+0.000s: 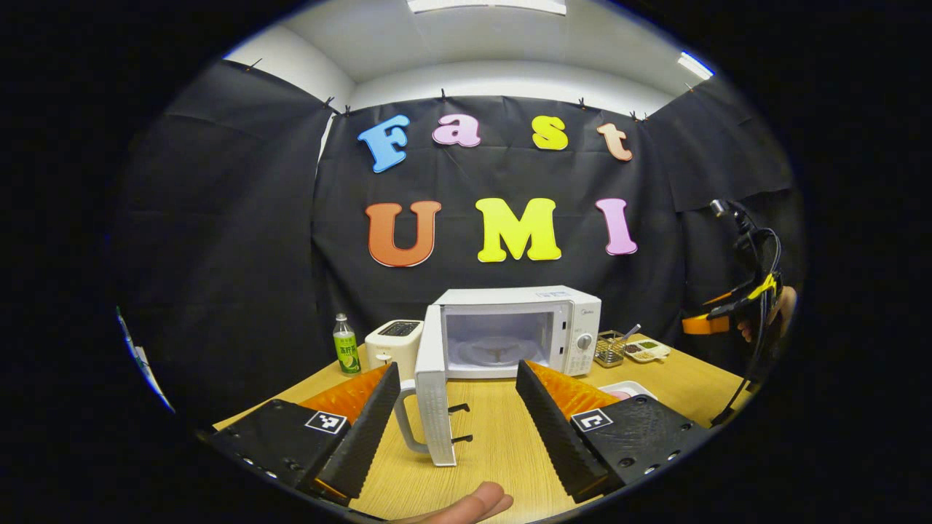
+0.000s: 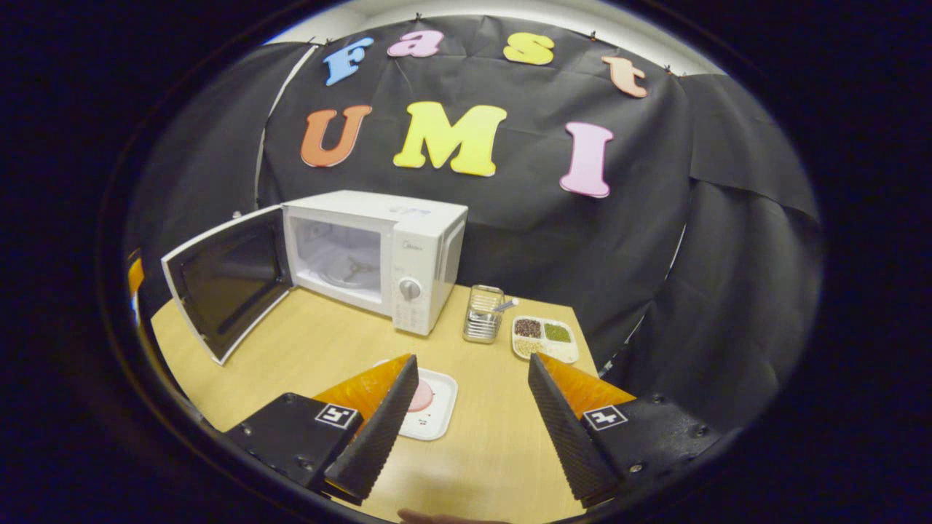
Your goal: Open the microwave oven with the left hand, put the food in, and close the microwave oven.
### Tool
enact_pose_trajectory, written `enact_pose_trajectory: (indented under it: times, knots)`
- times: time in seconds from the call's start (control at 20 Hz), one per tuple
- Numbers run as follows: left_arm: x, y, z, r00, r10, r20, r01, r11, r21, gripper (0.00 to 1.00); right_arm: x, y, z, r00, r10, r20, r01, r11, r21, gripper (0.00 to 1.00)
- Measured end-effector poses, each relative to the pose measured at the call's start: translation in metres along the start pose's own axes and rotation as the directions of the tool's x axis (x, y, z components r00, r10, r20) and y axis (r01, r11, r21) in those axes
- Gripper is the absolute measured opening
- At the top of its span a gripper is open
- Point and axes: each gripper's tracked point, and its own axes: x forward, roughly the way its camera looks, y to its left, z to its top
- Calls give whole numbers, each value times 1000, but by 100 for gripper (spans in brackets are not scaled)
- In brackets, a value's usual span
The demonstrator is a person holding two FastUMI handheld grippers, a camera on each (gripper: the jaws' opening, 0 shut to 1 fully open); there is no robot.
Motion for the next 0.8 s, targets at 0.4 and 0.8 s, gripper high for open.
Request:
enact_pose_trajectory:
  times: [0.4,0.8]
  knots:
    - [11,-3,36,999,33,36,-32,999,-40,96,96,11,-70,910,144,-390,-113,988,102,93]
    - [12,-10,39,997,53,55,-57,996,65,96,140,45,-135,676,381,-631,-204,919,337,35]
